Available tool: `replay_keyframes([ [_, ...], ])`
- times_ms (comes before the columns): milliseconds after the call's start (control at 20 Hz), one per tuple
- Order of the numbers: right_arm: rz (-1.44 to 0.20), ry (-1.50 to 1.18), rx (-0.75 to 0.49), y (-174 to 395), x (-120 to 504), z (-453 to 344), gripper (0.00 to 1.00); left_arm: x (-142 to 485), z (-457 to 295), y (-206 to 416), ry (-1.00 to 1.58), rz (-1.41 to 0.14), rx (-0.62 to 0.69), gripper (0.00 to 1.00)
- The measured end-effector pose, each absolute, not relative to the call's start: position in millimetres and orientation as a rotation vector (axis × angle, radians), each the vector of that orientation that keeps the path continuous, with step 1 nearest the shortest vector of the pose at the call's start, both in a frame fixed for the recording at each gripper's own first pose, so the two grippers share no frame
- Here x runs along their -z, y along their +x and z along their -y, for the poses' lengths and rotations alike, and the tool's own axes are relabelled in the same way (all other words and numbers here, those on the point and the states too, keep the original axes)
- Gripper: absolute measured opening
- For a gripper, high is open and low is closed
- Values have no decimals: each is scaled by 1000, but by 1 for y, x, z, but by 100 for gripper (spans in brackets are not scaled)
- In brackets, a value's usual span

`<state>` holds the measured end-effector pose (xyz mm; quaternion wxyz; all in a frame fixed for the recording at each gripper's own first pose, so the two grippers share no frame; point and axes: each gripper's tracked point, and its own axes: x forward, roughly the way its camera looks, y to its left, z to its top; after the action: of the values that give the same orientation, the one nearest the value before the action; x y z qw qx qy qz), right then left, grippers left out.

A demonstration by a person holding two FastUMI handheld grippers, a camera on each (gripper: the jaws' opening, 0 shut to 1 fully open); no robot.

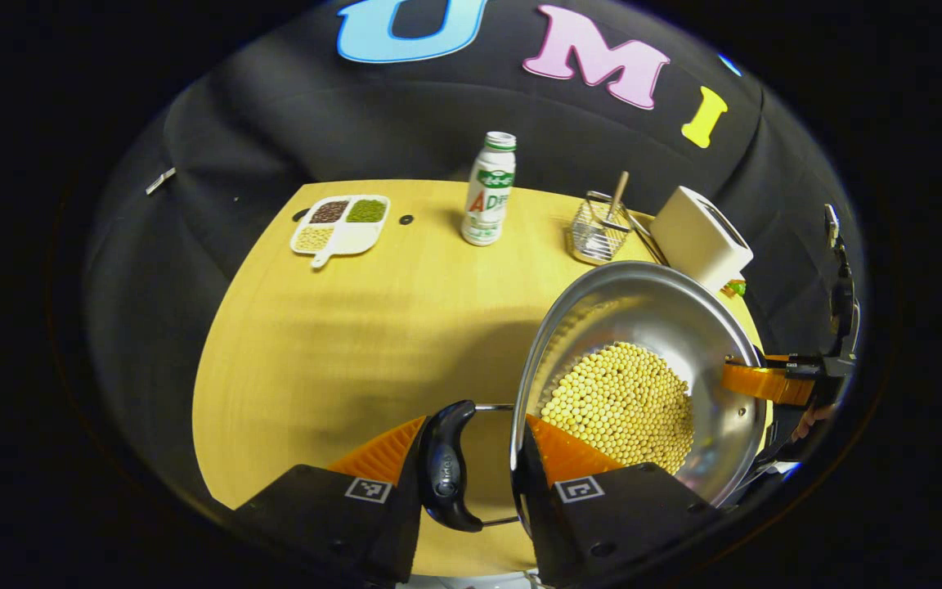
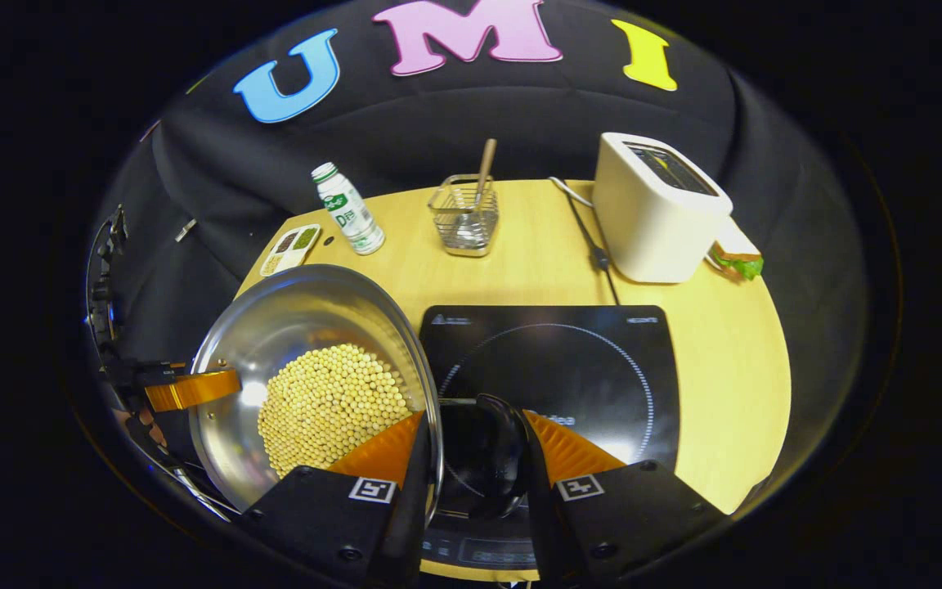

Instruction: First push the handle of the pot to place it horizontally, then grasp the pot with both hands and set it on the induction cooktop.

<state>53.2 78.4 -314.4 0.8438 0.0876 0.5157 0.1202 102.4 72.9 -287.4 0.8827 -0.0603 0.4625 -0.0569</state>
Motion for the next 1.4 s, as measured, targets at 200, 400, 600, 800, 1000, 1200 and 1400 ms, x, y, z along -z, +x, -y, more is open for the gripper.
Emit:
replay_keyframes([
  [200,-1093,188,-220,51,319,-27,56,288,-22,105,-113,-971,154,58],
  [400,-1103,190,-198,52,327,16,56,293,21,112,-104,-979,181,58],
  [600,-1102,185,-186,59,336,50,56,299,56,119,-106,-983,195,58],
  [800,-1106,180,-182,67,346,73,56,308,80,129,-107,-992,202,58],
  [1000,-1115,181,-179,72,360,82,56,317,93,138,-101,-999,205,58],
  [1200,-1116,180,-173,79,366,87,56,322,97,145,-107,-1000,206,58],
  [1400,-1120,176,-176,84,372,83,56,328,95,149,-117,-1006,200,58],
])
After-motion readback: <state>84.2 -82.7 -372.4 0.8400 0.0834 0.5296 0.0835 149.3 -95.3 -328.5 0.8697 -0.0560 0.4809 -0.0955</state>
